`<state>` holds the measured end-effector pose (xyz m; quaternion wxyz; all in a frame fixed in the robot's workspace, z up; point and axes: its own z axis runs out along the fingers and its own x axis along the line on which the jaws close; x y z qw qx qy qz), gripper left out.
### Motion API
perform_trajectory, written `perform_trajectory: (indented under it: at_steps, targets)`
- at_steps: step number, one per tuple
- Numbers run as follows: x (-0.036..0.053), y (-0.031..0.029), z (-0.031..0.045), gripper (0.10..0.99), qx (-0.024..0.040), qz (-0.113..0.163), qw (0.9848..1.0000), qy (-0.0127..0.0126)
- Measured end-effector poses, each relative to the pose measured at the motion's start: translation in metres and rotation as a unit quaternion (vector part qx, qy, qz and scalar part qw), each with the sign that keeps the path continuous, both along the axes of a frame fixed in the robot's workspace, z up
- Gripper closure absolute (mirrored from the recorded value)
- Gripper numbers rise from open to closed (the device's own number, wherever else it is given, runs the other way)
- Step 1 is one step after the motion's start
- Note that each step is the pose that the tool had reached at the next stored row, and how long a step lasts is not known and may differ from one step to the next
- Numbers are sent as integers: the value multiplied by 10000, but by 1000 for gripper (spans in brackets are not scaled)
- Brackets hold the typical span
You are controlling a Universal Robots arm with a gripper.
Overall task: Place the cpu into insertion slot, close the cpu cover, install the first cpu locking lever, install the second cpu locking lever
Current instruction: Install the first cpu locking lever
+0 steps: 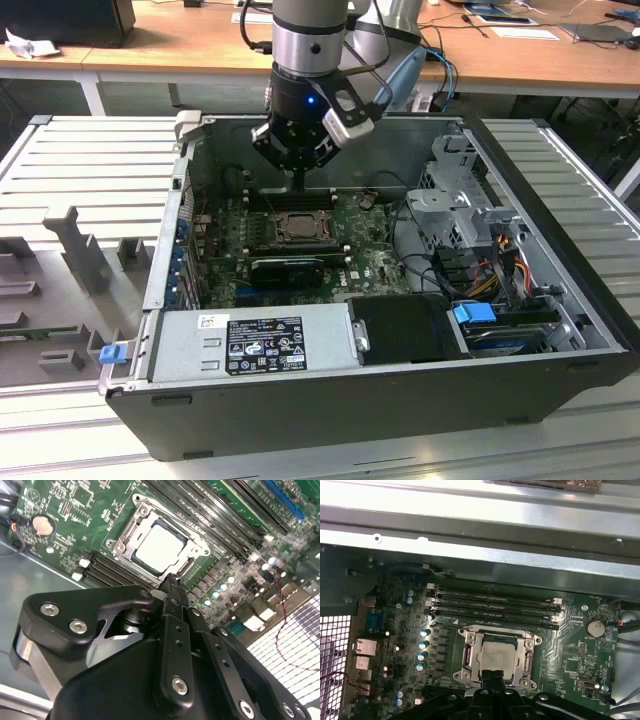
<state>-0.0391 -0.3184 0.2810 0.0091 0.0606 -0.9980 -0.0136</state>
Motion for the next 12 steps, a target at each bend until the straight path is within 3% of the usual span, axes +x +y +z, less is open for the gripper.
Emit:
perform_trajectory:
  at_steps: [2,5,10,12]
  targets:
    - [-26,0,-9,980,-1,9,10000,-12]
    - [-158,0,-44,980,5,-1,10000,-46]
    - [-175,1,-86,980,2,-310,9995,-45]
    - [-230,1,-94,980,2,-315,9995,-46]
